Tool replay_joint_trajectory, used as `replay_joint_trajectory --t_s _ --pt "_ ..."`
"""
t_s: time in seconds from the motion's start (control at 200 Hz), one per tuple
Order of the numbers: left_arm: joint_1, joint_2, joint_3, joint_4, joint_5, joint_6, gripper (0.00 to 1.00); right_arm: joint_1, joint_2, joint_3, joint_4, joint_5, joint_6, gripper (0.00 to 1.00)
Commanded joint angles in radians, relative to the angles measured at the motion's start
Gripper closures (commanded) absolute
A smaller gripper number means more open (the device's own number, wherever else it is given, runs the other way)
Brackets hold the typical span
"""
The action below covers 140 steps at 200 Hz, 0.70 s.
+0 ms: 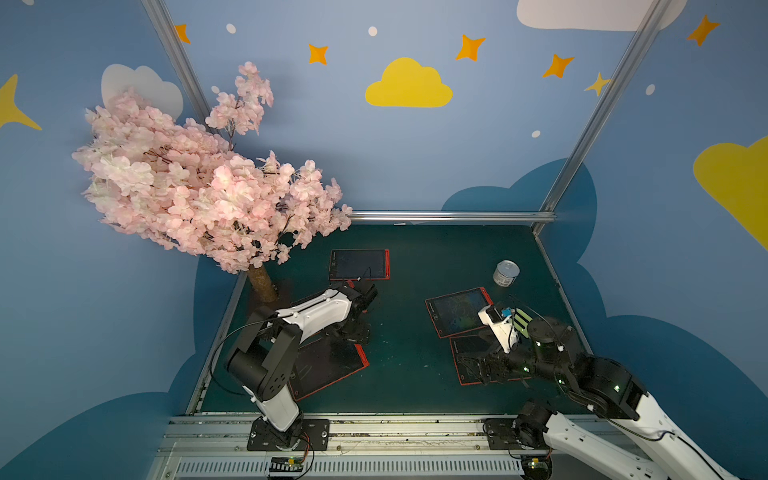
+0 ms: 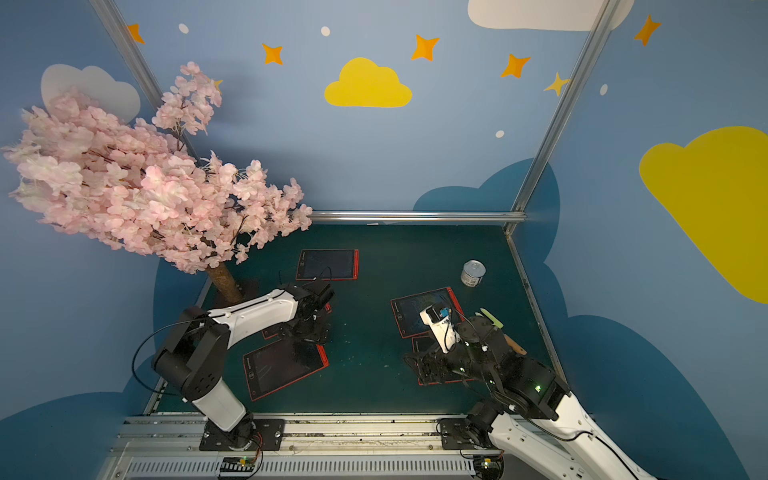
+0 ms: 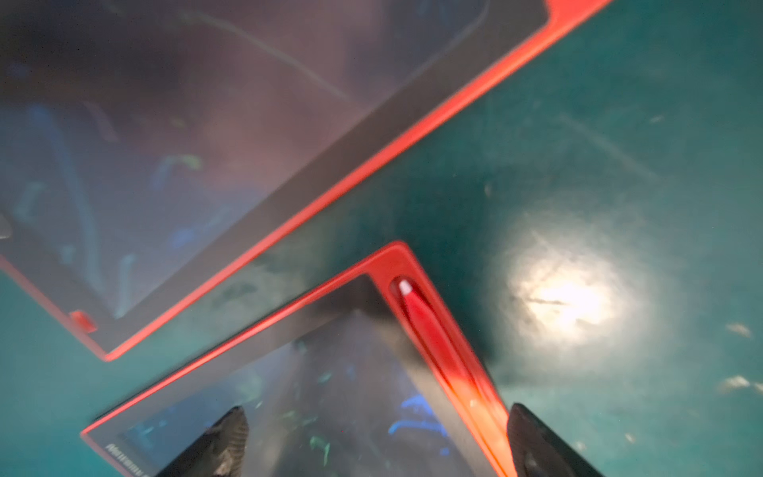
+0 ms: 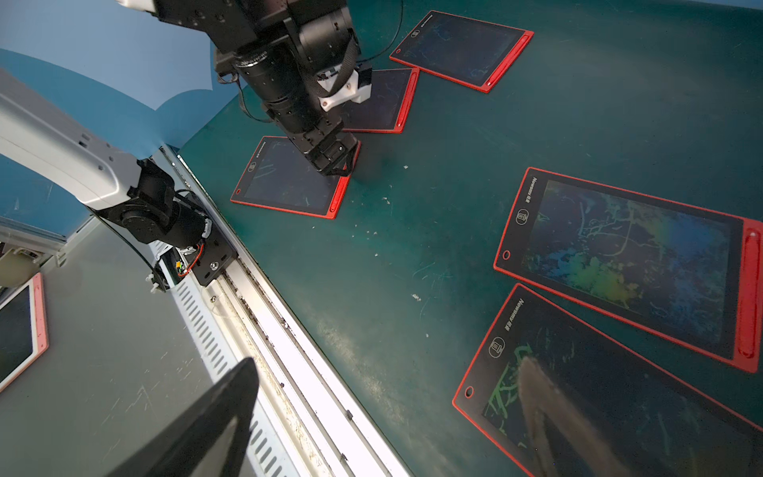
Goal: Place the stylus back onto the writing tablet
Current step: Place the stylus on the writing tablet.
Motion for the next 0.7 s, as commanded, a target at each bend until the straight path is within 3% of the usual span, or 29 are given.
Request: replay_joint_trajectory --t_s 0.0,0.696 --pt "0.005 -0.046 0.000 -0.052 -0.016 0.004 0.03 -0.001 -0.009 -0.004 -0.006 0.010 0.005 0.03" --pt "0.002 0.015 -0.036 -0.019 0.064 0.041 0.03 -0.001 -0.018 -0.005 -0.008 0.003 0.008 0.03"
